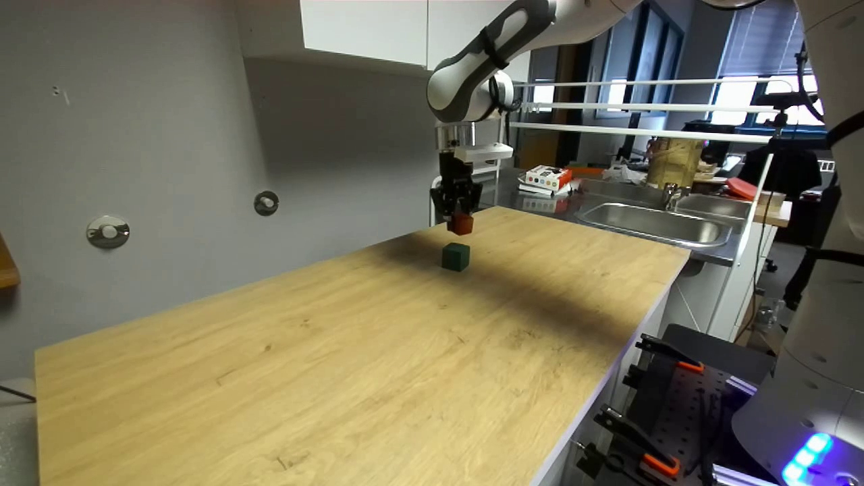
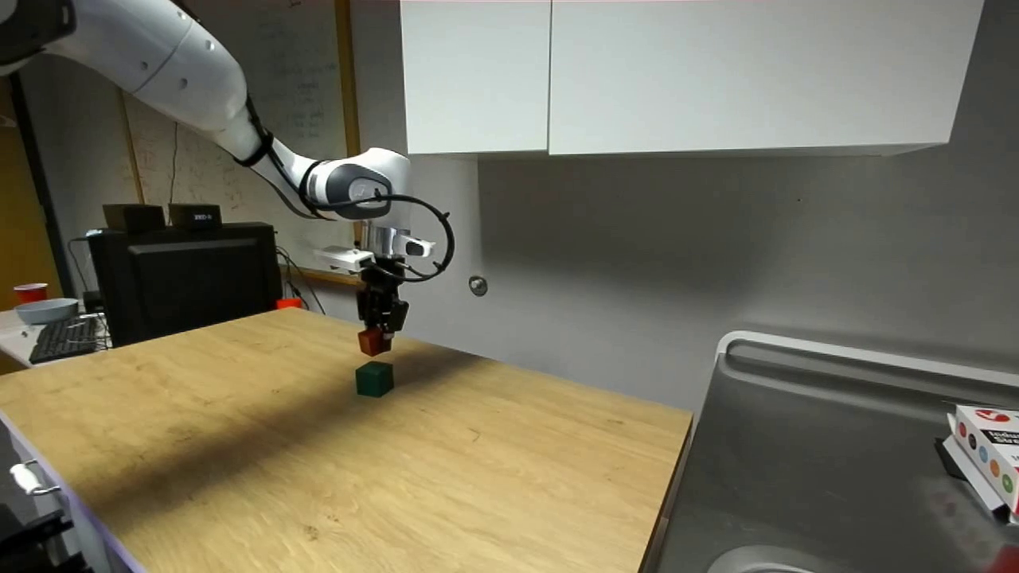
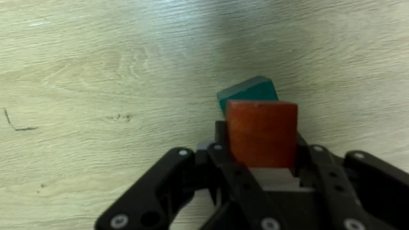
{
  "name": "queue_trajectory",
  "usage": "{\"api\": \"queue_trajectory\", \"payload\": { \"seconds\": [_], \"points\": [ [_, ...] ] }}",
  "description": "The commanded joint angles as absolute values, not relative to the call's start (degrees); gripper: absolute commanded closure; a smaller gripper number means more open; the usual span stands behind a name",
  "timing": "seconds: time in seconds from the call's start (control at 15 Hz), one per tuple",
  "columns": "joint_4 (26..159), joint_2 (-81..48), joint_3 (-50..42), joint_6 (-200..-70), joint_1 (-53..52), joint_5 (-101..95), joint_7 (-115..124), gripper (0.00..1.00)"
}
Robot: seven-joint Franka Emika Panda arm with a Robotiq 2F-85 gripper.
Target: Put the orange block on top of the green one
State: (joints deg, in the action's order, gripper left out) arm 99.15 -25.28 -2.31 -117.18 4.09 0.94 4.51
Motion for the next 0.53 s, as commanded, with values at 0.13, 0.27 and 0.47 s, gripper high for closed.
{"api": "queue_trajectory", "payload": {
  "seconds": [0.13,0.27,0.47],
  "points": [
    [93.91,-28.98,-1.71,-113.97,3.94,2.63,3.17,0.82],
    [93.38,-30.15,-1.73,-113.73,4.13,3.07,3.08,0.82],
    [92.99,-31.79,-1.7,-113.55,4.31,3.56,3.03,0.82]
  ]
}}
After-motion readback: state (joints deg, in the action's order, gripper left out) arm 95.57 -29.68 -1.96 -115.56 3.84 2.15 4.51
